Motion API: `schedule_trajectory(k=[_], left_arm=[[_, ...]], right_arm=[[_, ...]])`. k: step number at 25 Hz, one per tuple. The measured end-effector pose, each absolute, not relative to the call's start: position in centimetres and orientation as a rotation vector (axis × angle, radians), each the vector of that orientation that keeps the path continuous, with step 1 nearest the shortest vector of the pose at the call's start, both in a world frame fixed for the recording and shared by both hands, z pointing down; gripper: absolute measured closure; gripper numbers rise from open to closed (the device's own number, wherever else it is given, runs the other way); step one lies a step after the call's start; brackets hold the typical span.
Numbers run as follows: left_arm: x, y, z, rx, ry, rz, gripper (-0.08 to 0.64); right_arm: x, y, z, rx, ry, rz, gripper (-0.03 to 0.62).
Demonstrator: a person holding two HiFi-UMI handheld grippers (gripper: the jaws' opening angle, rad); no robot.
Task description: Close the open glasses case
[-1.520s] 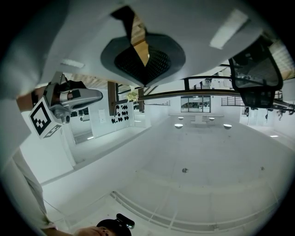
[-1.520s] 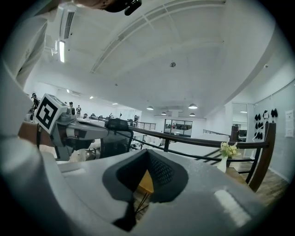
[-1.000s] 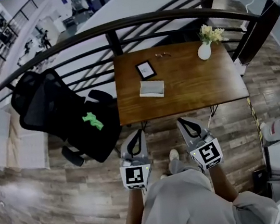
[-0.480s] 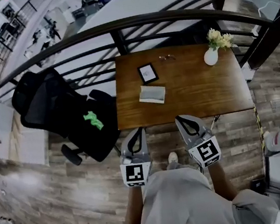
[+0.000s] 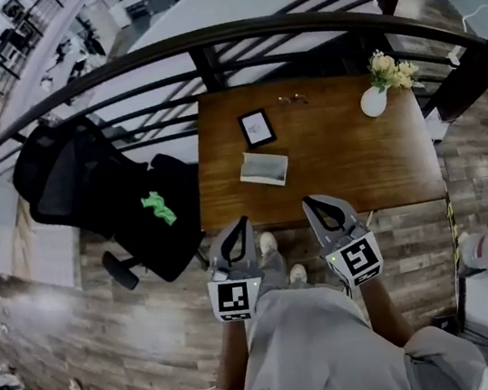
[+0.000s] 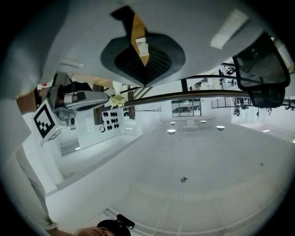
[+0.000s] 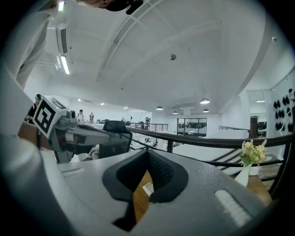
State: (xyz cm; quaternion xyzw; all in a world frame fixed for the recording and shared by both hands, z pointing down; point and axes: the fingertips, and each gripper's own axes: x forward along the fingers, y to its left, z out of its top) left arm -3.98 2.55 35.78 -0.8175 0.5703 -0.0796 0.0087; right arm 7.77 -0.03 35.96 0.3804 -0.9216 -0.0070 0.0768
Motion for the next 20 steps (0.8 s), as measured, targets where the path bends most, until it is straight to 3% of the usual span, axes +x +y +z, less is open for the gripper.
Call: schedule_trajectory(k=[20], left_arm=[[-7.1,-11.7,40.8,-2.701,1.701,-0.288,0.540]], right_arm=[[4.4,-13.1,40.4,1.186,-2.641,0.098,0.589]])
